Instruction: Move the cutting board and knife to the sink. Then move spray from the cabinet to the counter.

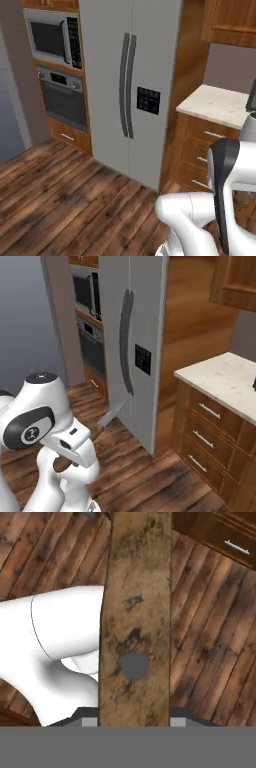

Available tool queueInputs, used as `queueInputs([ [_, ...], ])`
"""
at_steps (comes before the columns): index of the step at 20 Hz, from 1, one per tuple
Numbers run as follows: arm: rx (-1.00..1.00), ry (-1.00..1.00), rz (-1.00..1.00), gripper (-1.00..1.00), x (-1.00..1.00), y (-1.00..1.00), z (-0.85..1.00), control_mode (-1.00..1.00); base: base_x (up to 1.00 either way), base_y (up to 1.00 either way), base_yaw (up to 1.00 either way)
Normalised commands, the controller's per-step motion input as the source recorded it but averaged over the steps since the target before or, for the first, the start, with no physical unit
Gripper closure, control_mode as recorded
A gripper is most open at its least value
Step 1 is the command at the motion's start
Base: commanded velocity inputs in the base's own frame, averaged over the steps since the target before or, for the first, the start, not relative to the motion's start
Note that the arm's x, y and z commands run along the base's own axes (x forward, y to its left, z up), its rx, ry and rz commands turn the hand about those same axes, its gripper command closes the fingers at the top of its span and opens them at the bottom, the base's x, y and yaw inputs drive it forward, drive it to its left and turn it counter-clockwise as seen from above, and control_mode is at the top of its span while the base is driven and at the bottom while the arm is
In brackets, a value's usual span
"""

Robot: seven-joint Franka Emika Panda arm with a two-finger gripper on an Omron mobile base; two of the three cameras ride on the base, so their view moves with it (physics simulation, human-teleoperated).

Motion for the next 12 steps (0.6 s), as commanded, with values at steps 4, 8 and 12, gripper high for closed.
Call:
queueInputs([
  [4,0.00,0.00,0.00,1.00,0.00,0.00,0.00,1.00,0.00,0.89,0.69],
  [8,0.00,0.00,0.00,1.00,0.00,0.00,0.00,1.00,0.09,0.66,0.68],
  [12,0.00,0.00,0.00,1.00,0.00,0.00,0.00,1.00,0.35,0.06,0.61],
])
